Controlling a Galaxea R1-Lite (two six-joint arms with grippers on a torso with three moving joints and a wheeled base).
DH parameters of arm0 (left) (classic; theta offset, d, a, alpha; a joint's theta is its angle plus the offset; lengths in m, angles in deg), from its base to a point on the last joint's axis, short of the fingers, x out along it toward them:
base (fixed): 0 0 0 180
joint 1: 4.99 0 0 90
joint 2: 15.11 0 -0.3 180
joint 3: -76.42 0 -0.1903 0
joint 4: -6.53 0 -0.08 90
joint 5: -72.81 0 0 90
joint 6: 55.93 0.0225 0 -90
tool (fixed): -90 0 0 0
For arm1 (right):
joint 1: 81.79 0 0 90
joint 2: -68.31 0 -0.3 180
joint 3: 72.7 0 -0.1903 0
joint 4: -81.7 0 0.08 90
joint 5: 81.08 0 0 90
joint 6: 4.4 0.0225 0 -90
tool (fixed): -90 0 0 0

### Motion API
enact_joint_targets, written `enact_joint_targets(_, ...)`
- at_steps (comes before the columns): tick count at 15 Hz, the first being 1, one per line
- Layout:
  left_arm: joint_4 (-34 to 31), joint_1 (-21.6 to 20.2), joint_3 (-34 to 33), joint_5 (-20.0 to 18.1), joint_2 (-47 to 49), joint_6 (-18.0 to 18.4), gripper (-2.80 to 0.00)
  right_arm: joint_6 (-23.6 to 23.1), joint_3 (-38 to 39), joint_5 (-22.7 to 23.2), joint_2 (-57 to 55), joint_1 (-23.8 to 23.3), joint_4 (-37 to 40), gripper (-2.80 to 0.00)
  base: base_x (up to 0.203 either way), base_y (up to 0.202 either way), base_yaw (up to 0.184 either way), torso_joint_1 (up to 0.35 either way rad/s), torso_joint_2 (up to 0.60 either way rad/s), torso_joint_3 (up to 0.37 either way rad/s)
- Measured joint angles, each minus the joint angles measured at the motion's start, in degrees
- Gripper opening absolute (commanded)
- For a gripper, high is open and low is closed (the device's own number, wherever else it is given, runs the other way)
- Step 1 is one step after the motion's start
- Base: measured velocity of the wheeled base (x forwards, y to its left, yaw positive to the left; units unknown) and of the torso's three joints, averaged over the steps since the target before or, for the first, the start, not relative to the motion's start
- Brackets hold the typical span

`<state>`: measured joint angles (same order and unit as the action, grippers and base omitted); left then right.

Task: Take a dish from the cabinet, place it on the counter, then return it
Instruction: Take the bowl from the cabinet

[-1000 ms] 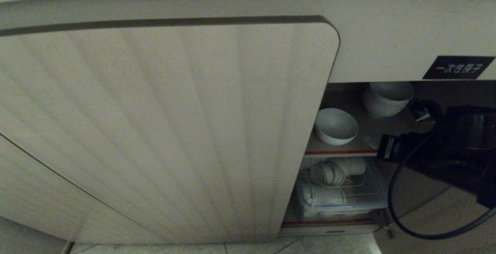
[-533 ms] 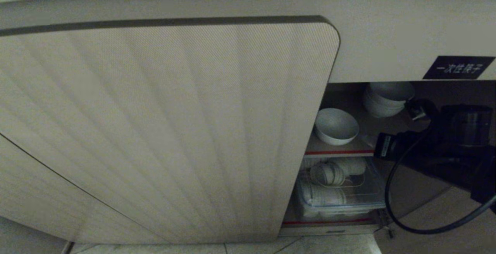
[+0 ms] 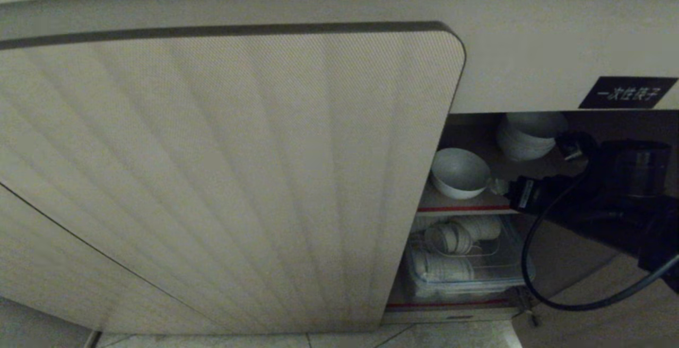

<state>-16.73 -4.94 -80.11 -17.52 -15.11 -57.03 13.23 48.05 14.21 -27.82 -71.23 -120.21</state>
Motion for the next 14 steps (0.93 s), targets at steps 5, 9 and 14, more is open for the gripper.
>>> enact_joint_targets(5, 0.00, -0.02, 0.00, 0.03, 0.00, -0.02, -2.80, -0.10, -0.93, -0.26, -1.51, 0.21, -0.89, 0.00, 0.000, 0.000, 0.000, 0.000, 0.00, 0.000)
enact_joint_targets(9, -0.02, 0.00, 0.00, 0.02, 0.00, -0.02, -2.80, -0.13, -2.70, -0.33, -3.40, 0.36, -2.02, 0.00, 0.000, 0.000, 0.000, 0.000, 0.00, 0.000)
enact_joint_targets(14, -0.05, -0.02, 0.00, 0.04, 0.00, -0.02, -2.80, -1.30, -4.11, -0.75, -5.72, 1.57, -1.96, 0.00, 0.000, 0.000, 0.000, 0.000, 0.00, 0.000)
